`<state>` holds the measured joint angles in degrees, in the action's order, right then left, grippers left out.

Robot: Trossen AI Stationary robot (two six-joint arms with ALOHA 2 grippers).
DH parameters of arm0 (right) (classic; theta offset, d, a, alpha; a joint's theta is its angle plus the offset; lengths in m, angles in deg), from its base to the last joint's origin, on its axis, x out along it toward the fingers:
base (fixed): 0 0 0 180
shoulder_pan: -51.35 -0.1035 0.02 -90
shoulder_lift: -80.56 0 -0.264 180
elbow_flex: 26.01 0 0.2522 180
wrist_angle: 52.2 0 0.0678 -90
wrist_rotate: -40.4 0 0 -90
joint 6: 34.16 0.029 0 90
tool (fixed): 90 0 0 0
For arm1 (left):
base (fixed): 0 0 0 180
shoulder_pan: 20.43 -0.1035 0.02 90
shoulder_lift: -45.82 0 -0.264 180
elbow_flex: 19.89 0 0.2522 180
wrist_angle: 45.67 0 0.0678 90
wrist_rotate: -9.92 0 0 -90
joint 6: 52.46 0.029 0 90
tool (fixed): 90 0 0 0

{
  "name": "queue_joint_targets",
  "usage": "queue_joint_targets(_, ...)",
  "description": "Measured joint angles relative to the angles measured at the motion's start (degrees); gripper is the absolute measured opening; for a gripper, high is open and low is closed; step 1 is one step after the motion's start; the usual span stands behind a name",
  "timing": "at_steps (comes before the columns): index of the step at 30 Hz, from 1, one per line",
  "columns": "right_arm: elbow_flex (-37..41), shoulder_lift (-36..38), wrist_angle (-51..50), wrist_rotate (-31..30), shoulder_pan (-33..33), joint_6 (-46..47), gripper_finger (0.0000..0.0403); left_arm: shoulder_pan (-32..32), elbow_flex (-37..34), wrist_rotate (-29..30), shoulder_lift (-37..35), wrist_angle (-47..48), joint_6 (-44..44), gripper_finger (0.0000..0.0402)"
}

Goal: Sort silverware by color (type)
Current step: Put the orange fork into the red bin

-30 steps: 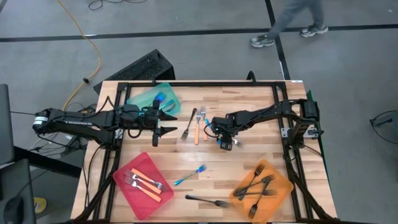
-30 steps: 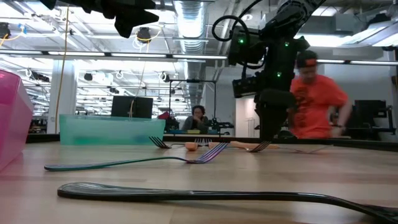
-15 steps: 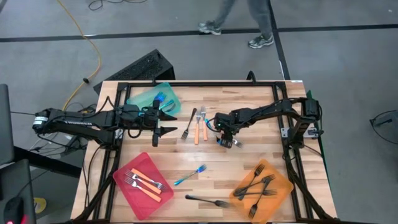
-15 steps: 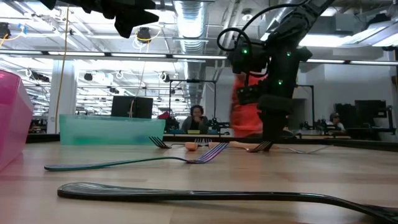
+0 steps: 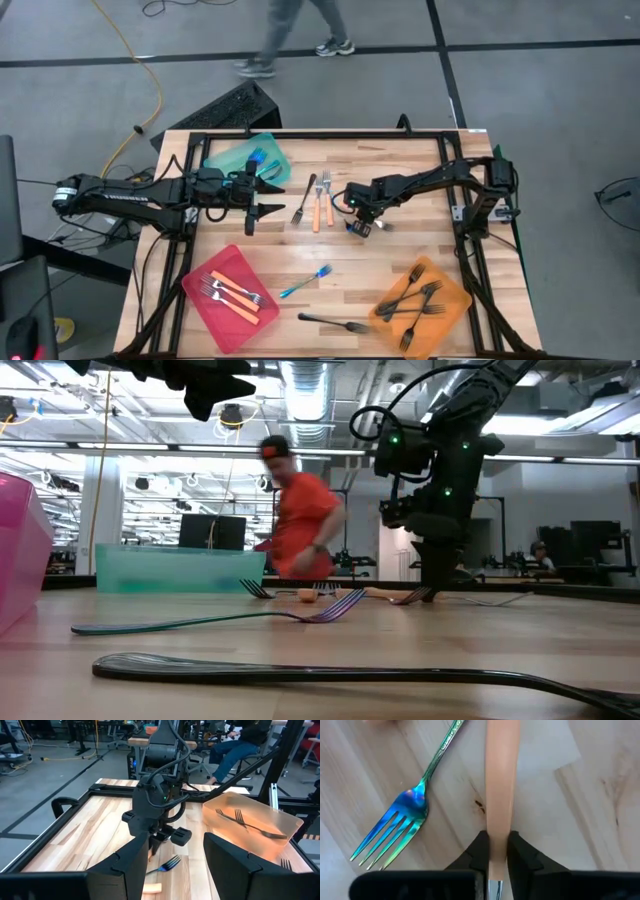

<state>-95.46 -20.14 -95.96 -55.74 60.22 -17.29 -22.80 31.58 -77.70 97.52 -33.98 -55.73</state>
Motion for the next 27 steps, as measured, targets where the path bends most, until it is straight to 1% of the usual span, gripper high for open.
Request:
queue_joint_targets(3, 0.25, 1.87, 3.63, -1.83, -0.12, 0.03, 0.0063, -0.02, 0.00, 0.16, 0.00, -0.86, -0.50, 0.0176)
queue_joint_targets(7, 0.07, 7.84, 8.71, -5.99, 0.54, 0.21, 0.0063, 0.07, -0.04, 1.50, 0.00, -4.25, 0.14, 0.0176)
queue_joint_targets(9, 0.08, 10.27, 12.86, -6.21, 0.74, -0.44, 0.0063, 0.07, -1.87, 1.52, -0.04, -10.77, 0.66, 0.0176)
queue_joint_targets(12, 0.08, 13.99, 21.82, -6.22, 0.36, -2.57, 0.0063, -0.24, -7.17, 1.52, -0.02, -21.29, 0.65, 0.0176)
queue_joint_targets(16, -0.05, 17.34, 36.11, -6.01, -1.24, -8.83, 0.0063, -2.32, -13.35, 1.50, 0.02, -31.40, -2.31, 0.0176)
queue_joint_targets(19, -0.05, 17.29, 46.52, -4.96, -2.77, -12.98, 0.0063, -3.99, -15.92, 1.03, 0.02, -35.68, -6.12, 0.0176)
queue_joint_targets(22, -0.05, 15.25, 55.08, -0.95, -4.02, -17.03, 0.0063, -4.83, -16.52, -0.75, 0.02, -38.42, -8.00, 0.0176)
queue_joint_targets(27, -0.10, 9.82, 65.37, 2.38, -4.65, -17.33, 0.0063, -4.81, -16.55, -3.54, 0.00, -40.04, -8.07, 0.0176)
